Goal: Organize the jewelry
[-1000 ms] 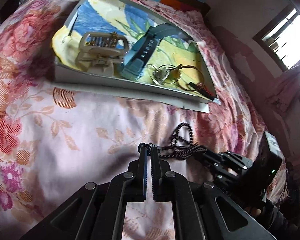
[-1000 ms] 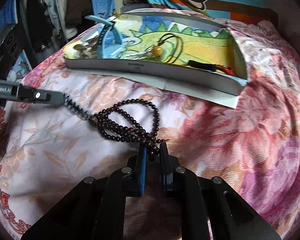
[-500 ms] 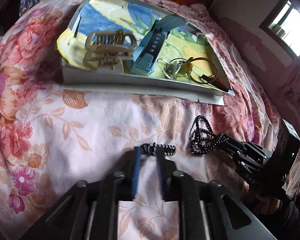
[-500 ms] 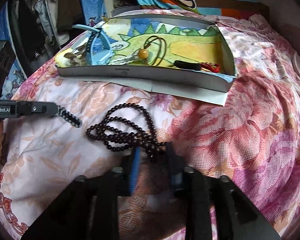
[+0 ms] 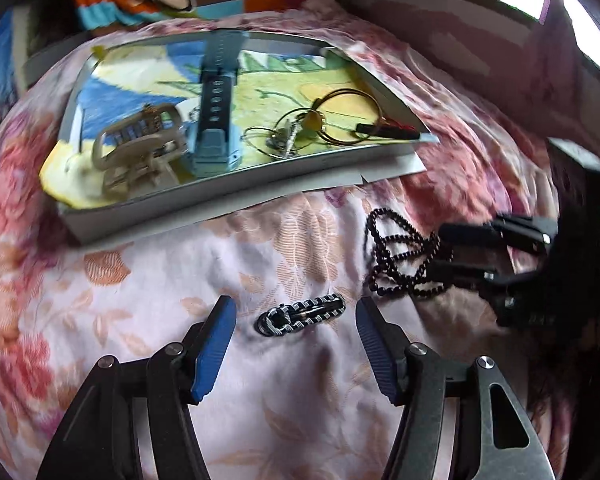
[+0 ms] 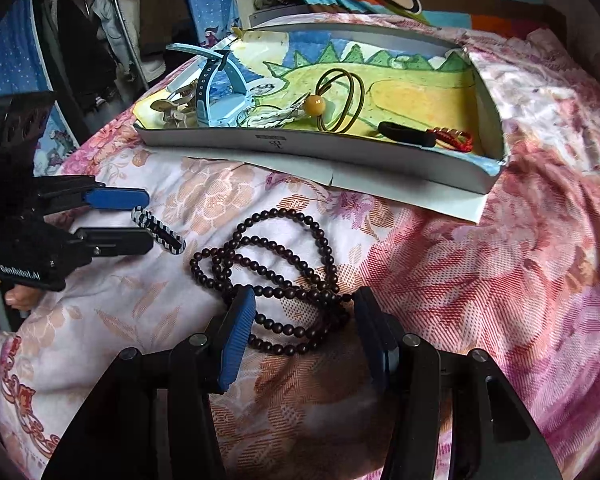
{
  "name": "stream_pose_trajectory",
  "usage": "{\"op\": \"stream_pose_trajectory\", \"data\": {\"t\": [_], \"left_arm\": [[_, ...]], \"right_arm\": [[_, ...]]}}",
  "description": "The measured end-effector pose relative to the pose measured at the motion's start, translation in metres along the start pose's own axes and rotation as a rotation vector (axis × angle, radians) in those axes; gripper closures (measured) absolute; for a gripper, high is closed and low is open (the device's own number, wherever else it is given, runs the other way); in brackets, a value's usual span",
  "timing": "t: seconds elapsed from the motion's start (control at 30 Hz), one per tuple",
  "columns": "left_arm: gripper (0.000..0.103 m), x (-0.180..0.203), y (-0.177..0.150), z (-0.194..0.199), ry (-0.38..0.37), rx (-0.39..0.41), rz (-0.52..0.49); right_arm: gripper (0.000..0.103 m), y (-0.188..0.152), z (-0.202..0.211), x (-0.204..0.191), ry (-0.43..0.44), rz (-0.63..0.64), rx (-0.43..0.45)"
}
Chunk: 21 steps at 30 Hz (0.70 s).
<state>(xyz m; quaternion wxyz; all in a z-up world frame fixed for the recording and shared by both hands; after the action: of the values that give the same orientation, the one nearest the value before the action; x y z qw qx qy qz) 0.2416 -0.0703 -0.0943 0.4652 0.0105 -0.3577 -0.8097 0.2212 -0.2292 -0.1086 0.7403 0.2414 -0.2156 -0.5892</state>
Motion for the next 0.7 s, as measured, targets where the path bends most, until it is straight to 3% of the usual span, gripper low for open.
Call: {"op": "stream_pose_trajectory", "data": {"t": [0.23,0.43,0.57,0.7], "left_arm": [[0.046,0.005,-0.002,-0.001,0.014,-0.03,-0.078],[0.067,0.009,-0.004,-0.005,0.093,-0.052,-0.141],[0.074,0.01,-0.004,-0.006,0.089,-0.049,-0.146],[0.08,0.013,-0.005,-0.007,0.074,-0.062,-0.149]], "right_arm": [[0.057,0.0,-0.008,-0.004,0.024,0.011,-0.003],[0.056,0.0,-0.009,-0.009,0.012,0.031,0.001],[0.057,-0.003,-0.009,-0.012,-0.002,0.046,0.003],[0.067,-0.003,-0.009,-0.017,-0.012,0.078,0.005]]}}
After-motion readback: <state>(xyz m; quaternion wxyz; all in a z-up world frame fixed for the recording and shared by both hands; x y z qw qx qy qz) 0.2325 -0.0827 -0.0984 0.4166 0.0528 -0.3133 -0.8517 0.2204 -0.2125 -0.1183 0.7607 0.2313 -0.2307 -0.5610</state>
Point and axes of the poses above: each gripper's, at about its wrist camera, not at the fingertips, and z roughly against the way its jaws point, x to its right, y to its top, the point moved 4 cm from there along -z, roughly the way its jaws point, and after that the axes turned 13 degrees about -y, right-handed, at the moved point
